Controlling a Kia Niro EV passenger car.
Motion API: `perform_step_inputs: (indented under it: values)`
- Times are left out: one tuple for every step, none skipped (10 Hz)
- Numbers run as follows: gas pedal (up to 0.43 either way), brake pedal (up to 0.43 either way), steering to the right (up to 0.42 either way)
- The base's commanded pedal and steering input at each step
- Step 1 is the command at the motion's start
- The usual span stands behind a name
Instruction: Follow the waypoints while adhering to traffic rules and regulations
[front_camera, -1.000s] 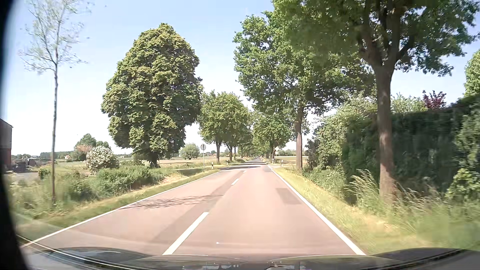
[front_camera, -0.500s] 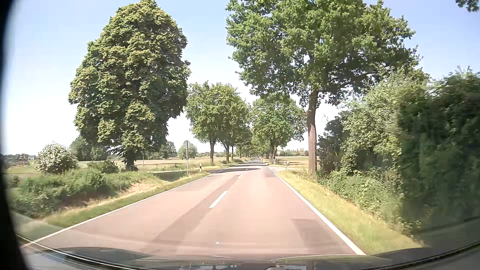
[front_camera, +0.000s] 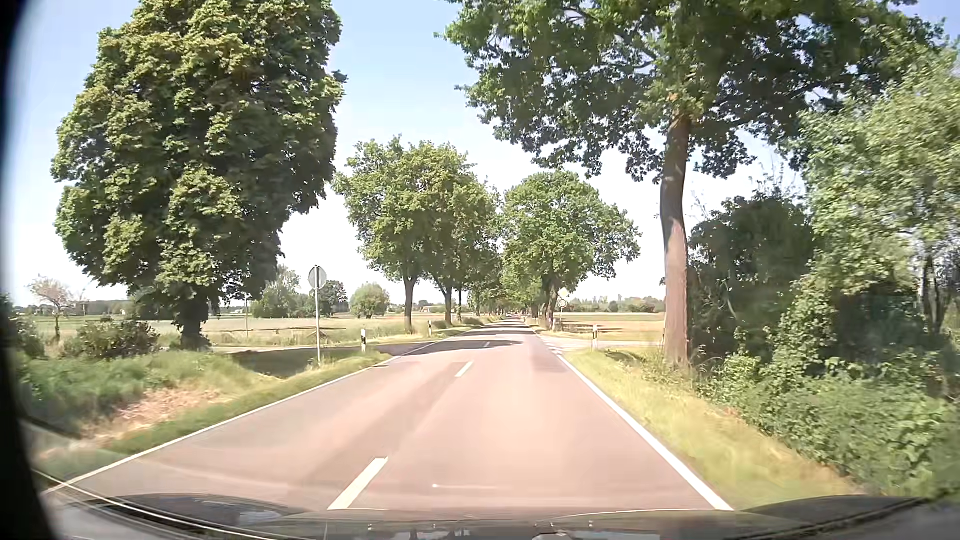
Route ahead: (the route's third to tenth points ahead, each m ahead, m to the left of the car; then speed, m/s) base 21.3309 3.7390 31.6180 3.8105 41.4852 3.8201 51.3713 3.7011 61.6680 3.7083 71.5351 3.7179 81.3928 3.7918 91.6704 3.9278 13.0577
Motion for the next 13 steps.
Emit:
perform_step_inputs:
  values:
    - [0.067,0.000,0.000]
    - [0.079,0.000,0.000]
    - [0.079,0.000,0.000]
    - [0.087,0.000,0.000]
    - [0.087,0.000,0.000]
    - [0.087,0.000,0.000]
    - [0.098,0.000,0.000]
    - [0.098,0.000,0.000]
    - [0.098,0.000,0.000]
    - [0.098,0.000,0.000]
    - [0.098,0.000,0.000]
    - [0.098,0.000,0.000]
    - [0.098,0.000,-0.001]
